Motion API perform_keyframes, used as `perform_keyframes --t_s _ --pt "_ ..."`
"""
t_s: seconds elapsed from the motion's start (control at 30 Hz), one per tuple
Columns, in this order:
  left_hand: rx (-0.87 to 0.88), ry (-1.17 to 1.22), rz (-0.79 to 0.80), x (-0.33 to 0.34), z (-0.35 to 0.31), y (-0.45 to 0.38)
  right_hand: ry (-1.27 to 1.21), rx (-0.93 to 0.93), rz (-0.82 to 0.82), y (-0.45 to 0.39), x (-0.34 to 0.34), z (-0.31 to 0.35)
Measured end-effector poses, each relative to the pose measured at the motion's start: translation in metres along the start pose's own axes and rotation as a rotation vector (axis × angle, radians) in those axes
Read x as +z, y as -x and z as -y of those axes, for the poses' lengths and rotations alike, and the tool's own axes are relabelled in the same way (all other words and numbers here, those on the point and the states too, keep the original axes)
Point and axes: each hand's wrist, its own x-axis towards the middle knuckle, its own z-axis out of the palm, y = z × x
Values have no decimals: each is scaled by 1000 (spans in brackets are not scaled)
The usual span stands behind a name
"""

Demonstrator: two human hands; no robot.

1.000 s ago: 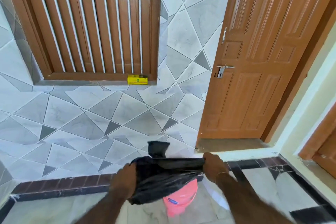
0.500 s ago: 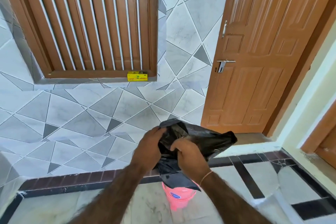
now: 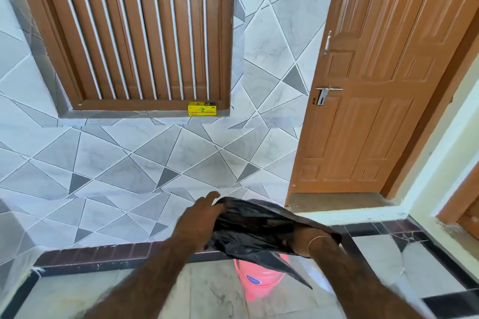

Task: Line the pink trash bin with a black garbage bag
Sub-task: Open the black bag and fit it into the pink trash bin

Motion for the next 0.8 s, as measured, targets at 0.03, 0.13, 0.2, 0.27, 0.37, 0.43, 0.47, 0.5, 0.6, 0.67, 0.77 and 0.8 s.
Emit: perform_keyframes --t_s 0.03,0.13,0.2,0.27,0.37,0.43,0.47,0.5,0.6,0.67,0.77,0.8 --pt "-53 23 -2 -2 3 -2 -23 14 -9 -8 6 -3" --pt "-192 35 -47 -10 3 -5 -81 19 -41 -12 11 -9" --pt "-280 173 -126 -8 -1 -7 -123 28 -44 -16 13 -11" --pt "-379 393 -141 -4 -5 -13 -167 -2 -51 -22 19 -9" --pt "-450 568 -114 -3 -8 -20 -237 -17 -64 -35 36 -14" --pt "-376 417 -150 -6 -2 -20 -383 21 -107 -28 32 -15" --pt "-337 333 -156 -11 1 -19 -490 45 -132 -18 24 -14" --pt "-309 260 -137 -15 6 -21 -630 49 -174 -16 19 -16" --pt "-367 274 -73 -34 15 -31 -1061 27 -300 -11 1 -21" --pt "-469 471 -147 -51 17 -37 -1353 58 -323 -13 -14 -25" --pt "-486 657 -390 -68 16 -43 -1808 218 -242 -16 -32 -31" --pt "-465 684 -443 -71 11 -41 -1887 253 -236 -17 -35 -33"
